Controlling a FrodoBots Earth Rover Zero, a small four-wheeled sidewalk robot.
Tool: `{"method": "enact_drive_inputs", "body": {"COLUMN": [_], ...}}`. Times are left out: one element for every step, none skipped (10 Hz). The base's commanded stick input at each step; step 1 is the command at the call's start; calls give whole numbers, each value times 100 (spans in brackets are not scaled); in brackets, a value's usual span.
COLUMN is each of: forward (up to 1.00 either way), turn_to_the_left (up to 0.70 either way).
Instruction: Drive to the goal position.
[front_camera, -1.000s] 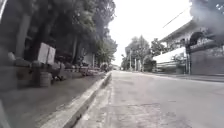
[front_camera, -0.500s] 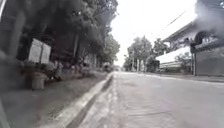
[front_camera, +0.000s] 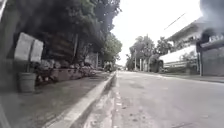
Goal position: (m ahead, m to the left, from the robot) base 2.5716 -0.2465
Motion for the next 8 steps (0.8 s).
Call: {"method": "enact_drive_inputs", "body": {"forward": [70,70,70,70,70,70,70,70], "turn_to_the_left": [-35,-35,-35,-35,-35,-35,-35,-12]}}
